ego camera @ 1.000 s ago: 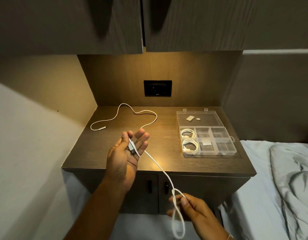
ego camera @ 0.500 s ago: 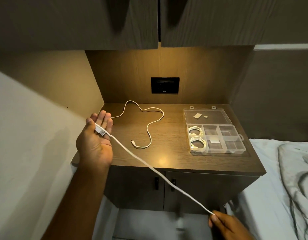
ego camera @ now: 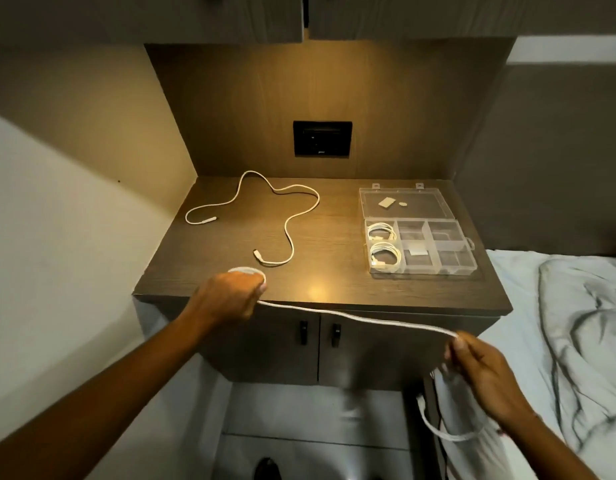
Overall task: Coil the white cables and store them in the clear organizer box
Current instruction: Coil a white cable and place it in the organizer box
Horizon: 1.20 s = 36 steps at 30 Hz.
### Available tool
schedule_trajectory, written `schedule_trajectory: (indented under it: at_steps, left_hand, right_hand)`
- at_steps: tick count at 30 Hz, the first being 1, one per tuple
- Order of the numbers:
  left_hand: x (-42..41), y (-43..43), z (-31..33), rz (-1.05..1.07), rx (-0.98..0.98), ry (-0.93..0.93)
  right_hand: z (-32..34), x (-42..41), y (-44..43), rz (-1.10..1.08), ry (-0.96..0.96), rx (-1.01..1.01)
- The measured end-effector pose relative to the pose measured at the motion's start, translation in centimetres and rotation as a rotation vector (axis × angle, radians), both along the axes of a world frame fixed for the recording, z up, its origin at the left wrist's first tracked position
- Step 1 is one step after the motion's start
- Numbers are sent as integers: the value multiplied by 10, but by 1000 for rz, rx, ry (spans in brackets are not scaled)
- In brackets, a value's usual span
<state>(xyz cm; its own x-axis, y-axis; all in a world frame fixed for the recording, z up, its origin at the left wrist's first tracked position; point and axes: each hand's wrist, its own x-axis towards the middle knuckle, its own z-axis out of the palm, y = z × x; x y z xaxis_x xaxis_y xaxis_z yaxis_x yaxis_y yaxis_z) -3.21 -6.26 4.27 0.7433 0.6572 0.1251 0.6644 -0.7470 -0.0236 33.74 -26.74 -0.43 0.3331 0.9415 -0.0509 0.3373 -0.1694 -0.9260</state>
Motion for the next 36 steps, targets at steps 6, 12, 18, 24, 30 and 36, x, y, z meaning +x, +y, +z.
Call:
schedule_trajectory:
  at_steps: [6,12,18,24,30,36]
  left_hand:
    - [8,-44,20,150,-1208,-276]
    - [39,-76,79,-403,-2165,-914]
    - [101,-49,104,-32,-1670,-2119]
    - [93,-22,40,411,-291,-1411]
    - [63,-65,-26,122,-505,-573]
    - [68,-109,13,154,-1773,-1072]
  right_hand:
    - [0,27,41,-225,67,-38]
    - [-23,-13,64,-109,-118,-57]
    - [-33,-99,49,271,-323,-138]
    - [-1,-100,23,419,-261,-43]
    - [48,-48,30,174,-337,208]
    - [32,-59,59,28,-370,114]
